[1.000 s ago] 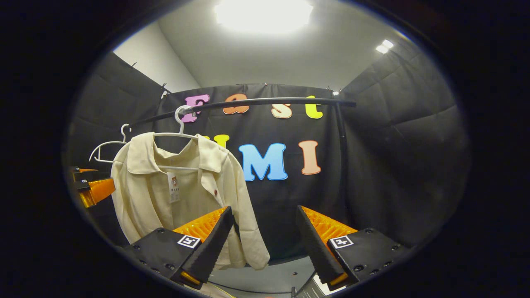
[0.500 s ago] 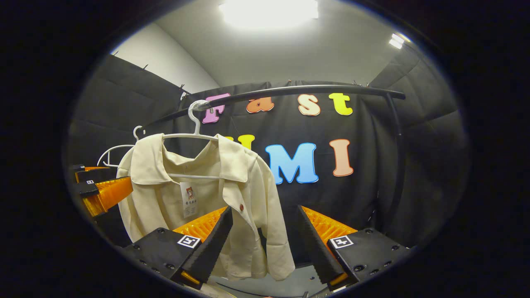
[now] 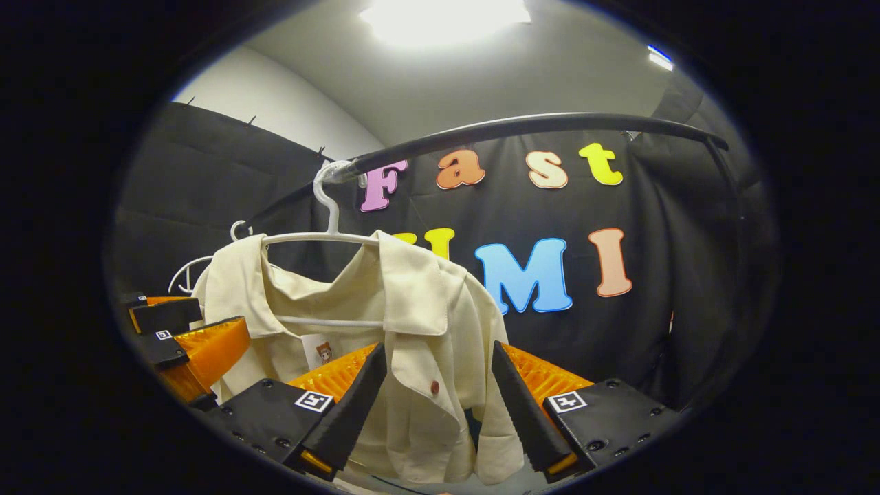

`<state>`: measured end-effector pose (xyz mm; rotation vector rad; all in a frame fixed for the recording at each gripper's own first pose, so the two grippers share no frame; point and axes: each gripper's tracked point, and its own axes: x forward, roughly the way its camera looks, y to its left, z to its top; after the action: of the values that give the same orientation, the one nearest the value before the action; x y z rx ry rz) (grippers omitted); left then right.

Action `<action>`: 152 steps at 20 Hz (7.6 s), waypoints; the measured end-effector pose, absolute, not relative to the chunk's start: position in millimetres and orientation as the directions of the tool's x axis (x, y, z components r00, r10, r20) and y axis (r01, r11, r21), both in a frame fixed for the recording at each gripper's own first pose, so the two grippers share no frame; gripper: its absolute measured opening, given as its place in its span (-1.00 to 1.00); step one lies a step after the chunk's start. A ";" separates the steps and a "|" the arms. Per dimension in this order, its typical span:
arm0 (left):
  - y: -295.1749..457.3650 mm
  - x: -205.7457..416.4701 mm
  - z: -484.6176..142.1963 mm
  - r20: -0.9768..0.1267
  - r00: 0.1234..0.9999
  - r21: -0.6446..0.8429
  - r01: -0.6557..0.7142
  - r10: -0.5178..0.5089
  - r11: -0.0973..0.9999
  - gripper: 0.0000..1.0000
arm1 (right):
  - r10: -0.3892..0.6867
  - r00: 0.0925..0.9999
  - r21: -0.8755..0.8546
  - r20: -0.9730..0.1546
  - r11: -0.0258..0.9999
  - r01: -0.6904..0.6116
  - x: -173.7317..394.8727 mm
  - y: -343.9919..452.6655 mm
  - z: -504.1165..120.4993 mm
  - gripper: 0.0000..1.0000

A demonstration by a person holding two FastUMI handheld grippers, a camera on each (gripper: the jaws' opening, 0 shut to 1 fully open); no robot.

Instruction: Grasp the clothes on the hanger with both hands and then place them into the laundry hamper below.

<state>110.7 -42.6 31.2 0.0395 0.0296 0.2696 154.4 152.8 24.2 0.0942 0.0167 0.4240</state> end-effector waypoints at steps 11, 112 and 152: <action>-26.7 149.6 10.3 -0.076 0.921 0.056 -0.379 0.382 0.924 1.00 | 0.424 0.904 0.072 -0.056 0.905 -0.420 207.0 183.0 5.5 0.94; 70.2 137.7 42.3 -0.151 0.935 -0.111 -0.338 0.321 0.935 -0.99 | 0.314 0.947 0.064 0.065 0.946 -0.318 322.8 109.0 68.2 -0.99; 77.7 151.3 -98.9 -0.362 0.909 -0.096 -0.259 0.208 0.961 -0.99 | 0.309 0.904 0.006 -0.296 0.947 -0.322 371.9 142.6 -123.6 -0.99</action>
<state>151.3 77.7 -98.9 -0.1430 0.3568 0.2417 371.9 142.6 -123.6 -0.0434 0.2991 0.3258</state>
